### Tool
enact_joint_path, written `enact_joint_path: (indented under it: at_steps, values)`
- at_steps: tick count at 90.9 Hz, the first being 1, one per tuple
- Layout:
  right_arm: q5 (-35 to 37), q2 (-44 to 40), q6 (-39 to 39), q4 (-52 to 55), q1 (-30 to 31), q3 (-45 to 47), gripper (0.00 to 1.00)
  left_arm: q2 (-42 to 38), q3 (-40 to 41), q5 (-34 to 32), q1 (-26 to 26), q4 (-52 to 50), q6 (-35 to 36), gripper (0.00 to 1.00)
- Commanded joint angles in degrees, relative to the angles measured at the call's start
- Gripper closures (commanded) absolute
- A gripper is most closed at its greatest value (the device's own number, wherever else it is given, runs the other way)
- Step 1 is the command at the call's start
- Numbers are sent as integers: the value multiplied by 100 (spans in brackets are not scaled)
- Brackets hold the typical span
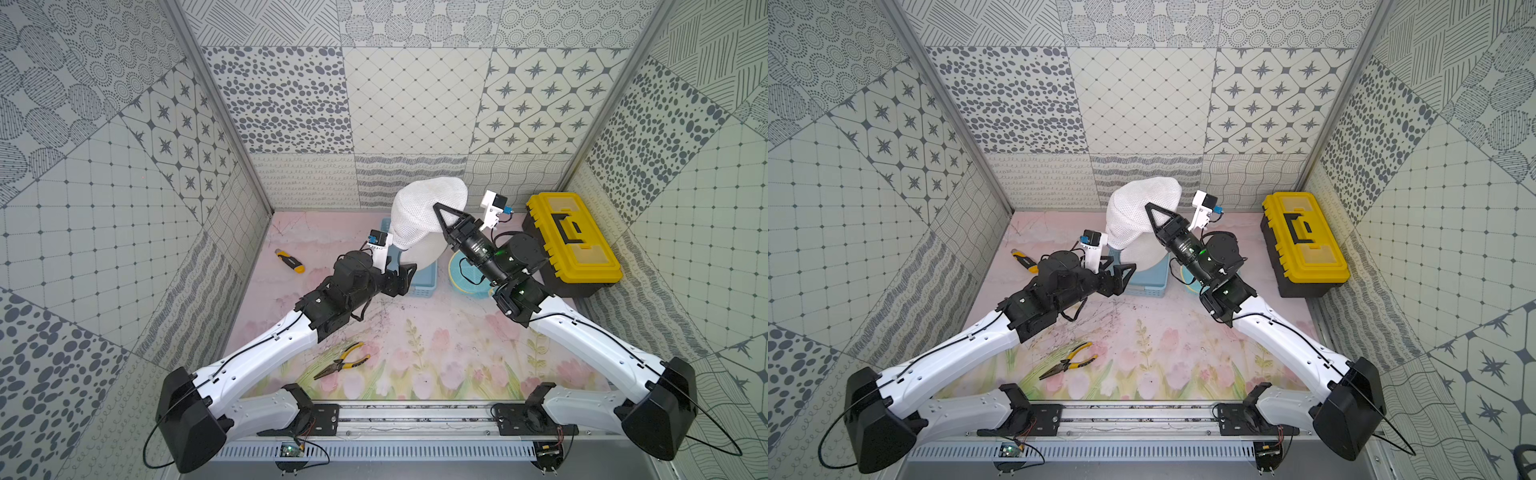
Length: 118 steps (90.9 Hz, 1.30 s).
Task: Turn the laundry bag inside out
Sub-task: Turn over the laundry bag.
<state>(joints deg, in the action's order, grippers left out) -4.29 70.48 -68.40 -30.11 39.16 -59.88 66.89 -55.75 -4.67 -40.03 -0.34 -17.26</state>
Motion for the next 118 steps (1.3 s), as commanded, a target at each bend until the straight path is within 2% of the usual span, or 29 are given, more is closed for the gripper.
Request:
enact_joint_path:
  at_steps: [1, 15, 30, 43, 56, 68, 83, 100, 111, 118]
  values:
    - [-94, -69, -18, -414, 40, 45, 100, 69, -138, -110, 1, 988, 454, 14]
    - [-105, -69, -84, -513, 40, 104, 100, 61, -159, 371, -1, 1265, 340, 16]
    - [-31, -60, -219, -682, 48, 209, 100, 136, -379, 860, 2, 1396, 114, 25]
    - [-43, -21, -348, -757, 65, 247, 100, 255, -514, 872, -1, 1399, 62, 24]
    - [-6, -24, -439, -789, 87, 288, 100, 302, -534, 908, -1, 1385, 27, 35]
    - [19, -25, -489, -824, 142, 318, 100, 316, -547, 878, 2, 1395, 21, 39]
    - [57, 8, -655, -897, 221, 422, 100, 365, -601, 778, 2, 1335, 37, 57]
    - [129, -19, -768, -817, 271, 499, 100, 373, -765, 632, 1, 906, 6, 100]
    - [175, -105, -740, -491, 205, 515, 100, 277, -944, 703, 0, 201, -119, 100]
    - [34, -151, -729, -175, 63, 510, 98, 201, -1175, 1011, 3, -544, -284, 100]
